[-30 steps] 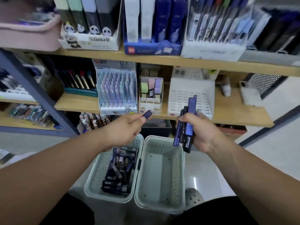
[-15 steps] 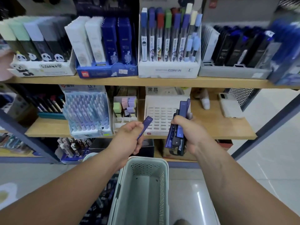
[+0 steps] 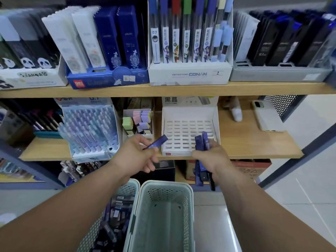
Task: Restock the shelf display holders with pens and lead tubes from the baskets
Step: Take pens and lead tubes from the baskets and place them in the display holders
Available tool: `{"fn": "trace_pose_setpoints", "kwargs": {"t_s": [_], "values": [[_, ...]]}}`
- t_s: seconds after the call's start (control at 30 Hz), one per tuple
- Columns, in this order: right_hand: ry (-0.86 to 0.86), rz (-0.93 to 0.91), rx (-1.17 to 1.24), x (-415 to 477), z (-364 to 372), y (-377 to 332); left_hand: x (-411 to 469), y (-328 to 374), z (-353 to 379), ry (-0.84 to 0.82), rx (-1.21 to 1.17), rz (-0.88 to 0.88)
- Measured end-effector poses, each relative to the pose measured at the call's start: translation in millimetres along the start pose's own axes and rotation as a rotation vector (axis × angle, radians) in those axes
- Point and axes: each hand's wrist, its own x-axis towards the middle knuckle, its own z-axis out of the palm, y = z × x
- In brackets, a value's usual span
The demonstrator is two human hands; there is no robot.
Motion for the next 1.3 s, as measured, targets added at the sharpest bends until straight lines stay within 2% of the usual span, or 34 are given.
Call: {"fn": "trace_pose_setpoints", "kwargs": {"t_s": [0.1,0.27,0.43,0.63,0.73,0.9,1.3], "values": [[-0.011,-0.045,-0.141,0.9,-6.4,5.1,8.2,4.9,2.7,0.083,0.099,0.063],[-0.059,-0.026,-0.179,-8.3,-21.9,5.5,21.0,11.9,18.0,0.177,0.065,0.154],[-0.088,-0.005,-0.161,-18.6,-32.2,10.2,30.2,20.2,23.2,0.232,0.519,0.347],[-0.074,-0.031,-0.129,-23.0,-31.6,4.4,37.0,32.6,24.2,0.367,0.696,0.533],[-0.063,-0.094,-0.12,-24.1,-26.9,-0.1,41.8,35.0,25.1,0.418,0.734,0.554],[-0.061,-0.086,-0.056,-23.6,-20.7,-0.9,46.5,37.3,24.4,0.415,0.693,0.55],[-0.086,0.022,0.015,-21.1,-19.5,-6.0,54.2,46.9,17.7,0.307,0.85,0.684]]}}
